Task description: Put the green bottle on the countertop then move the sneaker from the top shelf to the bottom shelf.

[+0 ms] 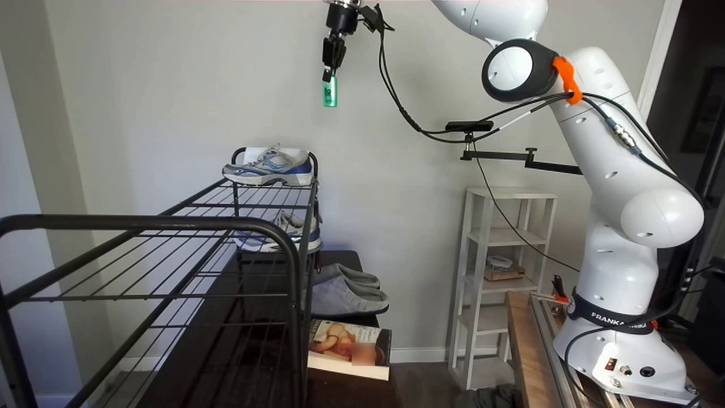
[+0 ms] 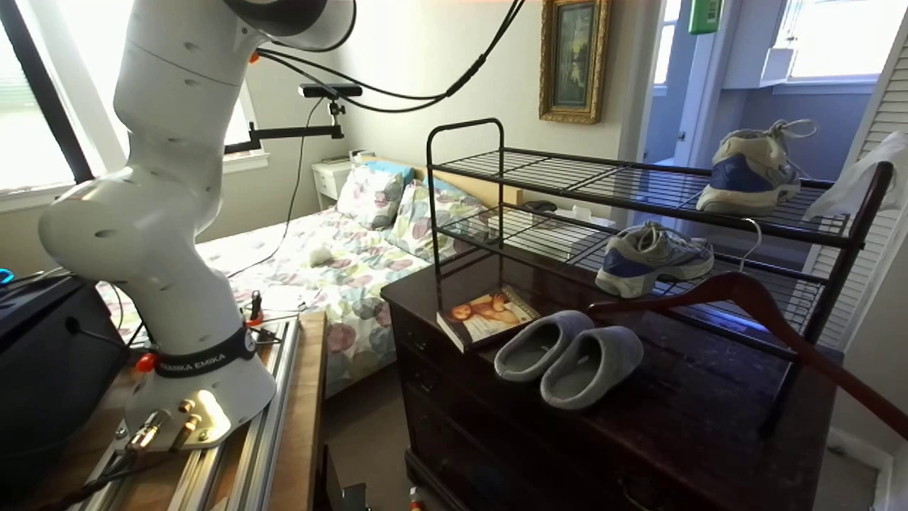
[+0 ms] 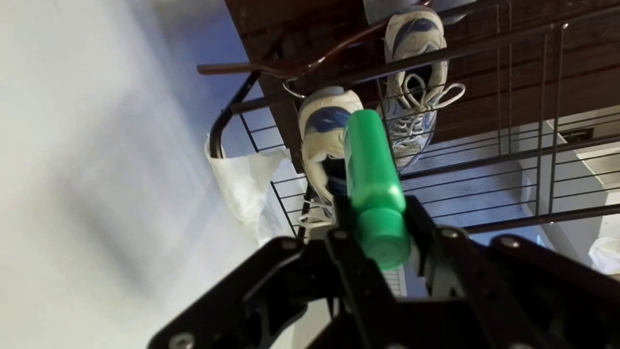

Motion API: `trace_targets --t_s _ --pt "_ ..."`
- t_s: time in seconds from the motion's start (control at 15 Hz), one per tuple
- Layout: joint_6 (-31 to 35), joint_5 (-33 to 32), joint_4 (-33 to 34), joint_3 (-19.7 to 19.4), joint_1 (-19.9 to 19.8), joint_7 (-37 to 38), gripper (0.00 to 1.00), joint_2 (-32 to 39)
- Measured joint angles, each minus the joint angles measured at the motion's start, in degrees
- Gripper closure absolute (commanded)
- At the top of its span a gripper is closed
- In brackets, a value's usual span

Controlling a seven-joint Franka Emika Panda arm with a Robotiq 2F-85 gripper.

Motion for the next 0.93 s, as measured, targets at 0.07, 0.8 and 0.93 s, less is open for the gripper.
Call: trace_targets --t_s 0.07,0.8,0.93 --pt "-0.6 0.0 -0.5 -0.4 -0.5 1.3 0.93 -0.6" --pt "-7.2 0.7 -12.9 -3.3 -4.9 14.4 0.71 -4.6" --pt "-7.2 0.7 -12.8 -3.2 -4.5 14.4 0.71 -4.6"
